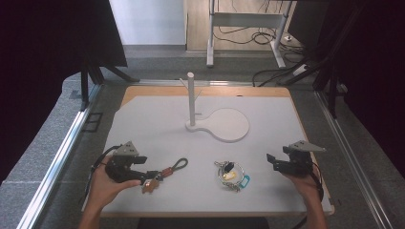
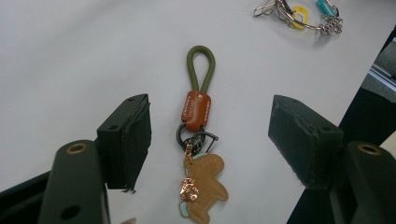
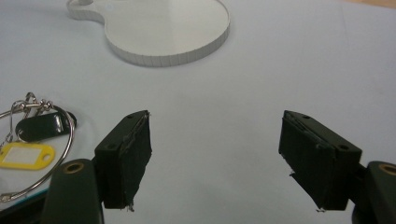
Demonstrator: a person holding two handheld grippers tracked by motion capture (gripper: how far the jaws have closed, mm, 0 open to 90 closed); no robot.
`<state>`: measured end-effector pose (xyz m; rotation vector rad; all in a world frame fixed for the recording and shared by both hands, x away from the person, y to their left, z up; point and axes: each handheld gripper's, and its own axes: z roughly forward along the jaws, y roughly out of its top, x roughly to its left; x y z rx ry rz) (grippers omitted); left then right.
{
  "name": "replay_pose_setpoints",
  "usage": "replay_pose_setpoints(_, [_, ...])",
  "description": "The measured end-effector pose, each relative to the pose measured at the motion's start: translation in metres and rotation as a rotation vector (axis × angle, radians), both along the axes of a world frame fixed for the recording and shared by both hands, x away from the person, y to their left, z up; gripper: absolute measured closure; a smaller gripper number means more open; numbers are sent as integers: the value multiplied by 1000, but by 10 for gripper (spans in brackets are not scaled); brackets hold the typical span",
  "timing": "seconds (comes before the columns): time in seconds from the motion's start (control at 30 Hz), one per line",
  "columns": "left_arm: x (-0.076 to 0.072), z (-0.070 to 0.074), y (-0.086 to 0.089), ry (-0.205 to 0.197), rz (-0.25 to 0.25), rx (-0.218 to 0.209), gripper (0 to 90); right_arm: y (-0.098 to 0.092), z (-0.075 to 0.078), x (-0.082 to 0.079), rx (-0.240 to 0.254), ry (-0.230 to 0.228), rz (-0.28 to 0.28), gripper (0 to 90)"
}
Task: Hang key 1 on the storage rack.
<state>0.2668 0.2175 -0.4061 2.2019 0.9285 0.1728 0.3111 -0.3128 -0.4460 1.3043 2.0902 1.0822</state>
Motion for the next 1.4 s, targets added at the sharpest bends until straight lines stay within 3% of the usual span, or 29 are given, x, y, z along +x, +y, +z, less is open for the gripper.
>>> replay_pose_setpoints(0.17, [3, 1, 2, 0, 2, -13, 311, 0, -5, 1, 18, 26, 8, 250])
replay_pose_setpoints(0.33, [7, -1, 0, 7, -6, 3, 311, 0, -7, -1, 25, 38, 14, 248])
replay_pose_setpoints(0.47, [11, -6, -8, 21, -15, -3, 328, 0, -7, -4, 24, 31, 22, 249])
replay_pose_setpoints(0.67, [17, -13, -21, 61, -35, 56, 332, -6, -3, -6, 57, 16, 18, 245])
replay_pose_setpoints(0.83, [18, -9, -19, 47, -20, 41, 341, -7, -2, -6, 58, 10, 23, 260])
replay_pose_setpoints(0.9, [18, -5, -20, 36, -29, 75, 346, -5, -1, -5, 57, 8, 26, 261])
replay_pose_setpoints(1.1, [22, 3, -27, 48, -68, 111, 346, -1, 0, -1, 41, 2, 24, 243])
replay_pose_setpoints(1.23, [28, -3, -35, 84, -100, 181, 348, -2, -1, -1, 39, 9, 18, 247])
replay_pose_setpoints(1.4, [35, -9, -43, 125, -133, 221, 354, -3, 1, -1, 41, 4, 20, 260])
